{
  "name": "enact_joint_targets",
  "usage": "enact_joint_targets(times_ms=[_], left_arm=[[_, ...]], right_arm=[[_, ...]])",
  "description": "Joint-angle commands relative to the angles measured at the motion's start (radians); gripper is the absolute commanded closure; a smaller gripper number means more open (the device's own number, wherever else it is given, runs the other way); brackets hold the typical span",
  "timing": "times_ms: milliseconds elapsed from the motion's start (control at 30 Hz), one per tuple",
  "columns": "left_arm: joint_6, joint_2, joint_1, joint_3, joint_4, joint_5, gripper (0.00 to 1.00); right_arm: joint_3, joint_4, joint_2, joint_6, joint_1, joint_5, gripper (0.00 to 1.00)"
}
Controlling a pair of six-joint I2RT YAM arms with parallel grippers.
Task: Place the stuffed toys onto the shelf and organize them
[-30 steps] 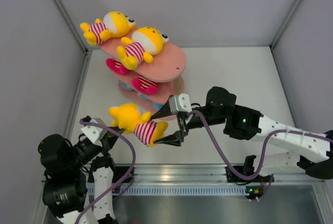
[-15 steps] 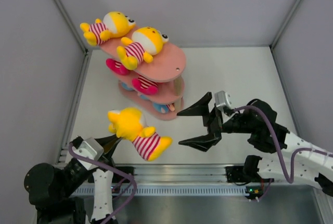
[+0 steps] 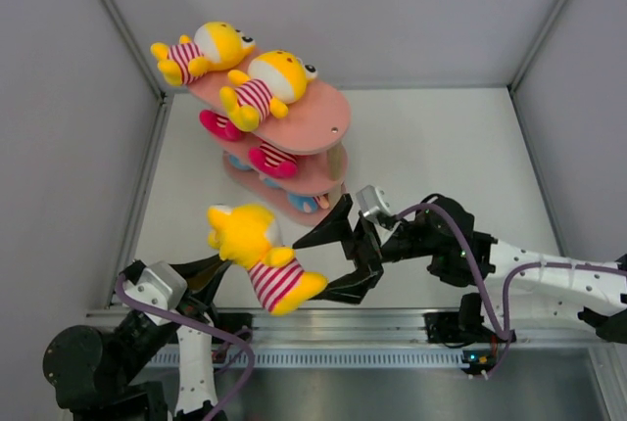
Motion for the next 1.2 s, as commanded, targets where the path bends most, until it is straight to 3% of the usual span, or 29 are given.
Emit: enact_joint_targets(times_ms=[0,233,367,533,567,633,667,733,800,833,933,1067,1167], left_arm=[[-0.035,0.006,0.01,0.008,0.067,-0.021,1.0],[-0.038,0.015,0.01,0.01,0.093,-0.064,1.0],[-0.078,0.018,0.013,-0.001,0.1,-0.073,1.0],[-0.094,0.011,0.023,-0.016,0.105,-0.081,1.0],[-0.091,0.005,0.024,-0.021,0.105,-0.076,1.0],[-0.084,-0.003,0.029,-0.033,0.105,-0.076,1.0],[-0.081,-0.011,0.029,-0.046,0.105,-0.081,1.0],[-0.08,-0.017,0.029,-0.056,0.105,-0.09,1.0],[-0.077,-0.017,0.03,-0.066,0.106,-0.114,1.0],[-0.074,-0.018,0.032,-0.069,0.105,-0.128,0.9],[-0.052,-0.025,0.033,-0.075,0.105,-0.147,0.44],[-0.051,-0.037,0.033,-0.081,0.105,-0.154,0.27],[-0.015,-0.044,0.033,-0.081,0.105,-0.194,0.23]], right_arm=[[0.013,0.107,-0.004,0.008,0.016,-0.052,0.16],[0.001,0.023,-0.001,-0.045,0.015,-0.074,0.16],[0.022,0.055,0.051,-0.018,0.016,-0.092,0.27],[0.05,0.102,0.094,0.034,0.015,-0.095,0.58],[0.048,0.107,0.09,0.044,0.016,-0.08,0.69],[0.047,0.103,0.068,0.042,0.015,-0.056,0.8],[0.048,0.09,0.041,0.036,0.015,-0.024,0.92],[0.064,0.014,0.013,0.016,0.015,0.023,1.0],[0.093,-0.07,-0.015,-0.027,0.015,0.111,1.0],[0.132,-0.168,-0.019,-0.042,0.015,0.179,1.0],[0.23,-0.313,-0.015,-0.093,0.016,0.3,1.0],[0.355,-0.559,0.011,-0.174,0.016,0.417,1.0],[0.458,-0.684,0.033,-0.223,0.016,0.535,1.0]])
